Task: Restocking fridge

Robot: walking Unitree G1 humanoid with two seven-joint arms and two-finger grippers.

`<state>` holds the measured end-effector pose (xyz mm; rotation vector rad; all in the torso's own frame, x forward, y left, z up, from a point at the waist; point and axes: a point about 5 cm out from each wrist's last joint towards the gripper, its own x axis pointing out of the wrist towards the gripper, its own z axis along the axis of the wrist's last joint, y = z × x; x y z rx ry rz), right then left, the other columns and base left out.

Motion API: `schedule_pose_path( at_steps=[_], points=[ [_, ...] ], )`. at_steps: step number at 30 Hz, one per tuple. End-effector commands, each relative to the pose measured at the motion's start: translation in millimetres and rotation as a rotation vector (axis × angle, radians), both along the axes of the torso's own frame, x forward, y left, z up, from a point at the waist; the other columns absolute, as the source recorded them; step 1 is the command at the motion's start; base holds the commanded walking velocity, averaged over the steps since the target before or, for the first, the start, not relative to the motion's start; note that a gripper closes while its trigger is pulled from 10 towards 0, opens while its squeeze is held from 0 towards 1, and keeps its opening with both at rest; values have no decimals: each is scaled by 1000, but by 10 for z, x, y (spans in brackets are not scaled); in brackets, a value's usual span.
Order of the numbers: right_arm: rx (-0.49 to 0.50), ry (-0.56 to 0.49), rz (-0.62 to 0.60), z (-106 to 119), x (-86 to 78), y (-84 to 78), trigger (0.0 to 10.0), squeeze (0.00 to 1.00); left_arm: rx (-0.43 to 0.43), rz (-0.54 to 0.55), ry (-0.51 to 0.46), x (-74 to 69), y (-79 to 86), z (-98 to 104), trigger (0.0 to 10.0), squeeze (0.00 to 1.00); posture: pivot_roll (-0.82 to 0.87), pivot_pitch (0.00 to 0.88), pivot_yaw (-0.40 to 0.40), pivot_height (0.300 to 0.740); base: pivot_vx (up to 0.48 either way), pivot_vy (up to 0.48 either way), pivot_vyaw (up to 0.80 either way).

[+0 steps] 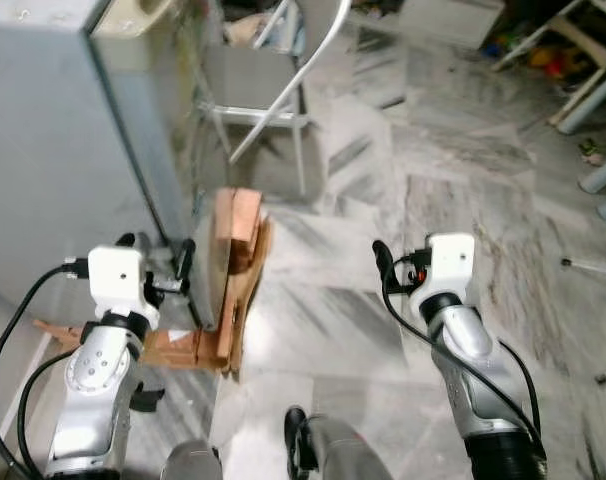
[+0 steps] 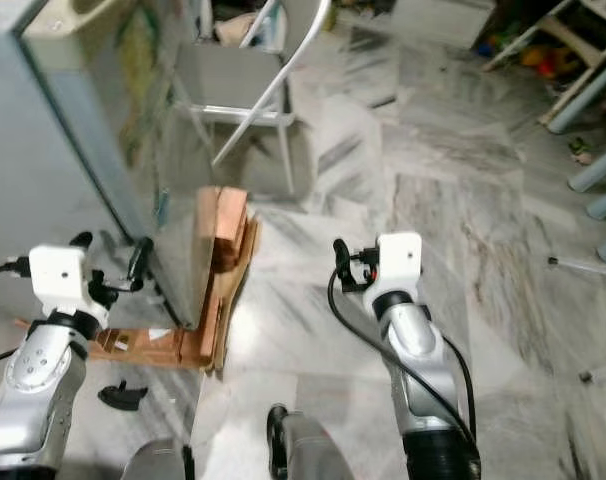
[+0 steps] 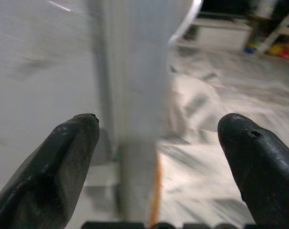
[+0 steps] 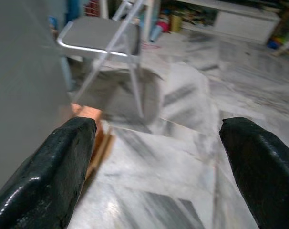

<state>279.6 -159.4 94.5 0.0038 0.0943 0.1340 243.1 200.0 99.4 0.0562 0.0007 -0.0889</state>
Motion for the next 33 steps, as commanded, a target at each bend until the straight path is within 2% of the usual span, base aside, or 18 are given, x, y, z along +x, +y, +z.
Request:
schedule_pose_path(
  at_steps=[1, 5, 18, 26, 29, 30, 33],
  points=[
    [-9, 19, -15, -36, -18, -46, 10000, 0, 4, -12, 15, -30, -19, -17, 10000, 0, 94, 163, -126, 740, 0, 0, 0],
    [-9, 21, -5, -40, -15, -34, 10000, 0, 3, -10, 18, -62, 2, -31, 10000, 0, 98, 162, -130, 740, 0, -71, 0],
    [-14, 29, -2, -52, 2, -38, 10000, 0, -14, -19, 25, -98, -42, -58, 10000, 0, 94, 155, -130, 740, 0, -454, 0],
    [-16, 31, 5, -65, 12, -37, 10000, 0, -17, 94, 26, -97, 77, -90, 10000, 0, 101, 148, -129, 740, 0, -33, 0],
    [-12, 16, 2, -49, 24, -41, 10000, 0, 26, 145, 9, -82, 151, -80, 10000, 0, 106, 143, -112, 740, 0, 0, 0],
    [-9, -3, -1, -24, 31, -40, 10000, 0, 64, 190, -7, -65, 210, -55, 10000, 0, 109, 137, -99, 740, 0, 0, 0],
    [-4, -25, -18, -7, 29, -42, 10000, 0, 122, 215, -31, -26, 260, -24, 10000, 0, 109, 115, -72, 740, 0, 0, 0]
  ],
)
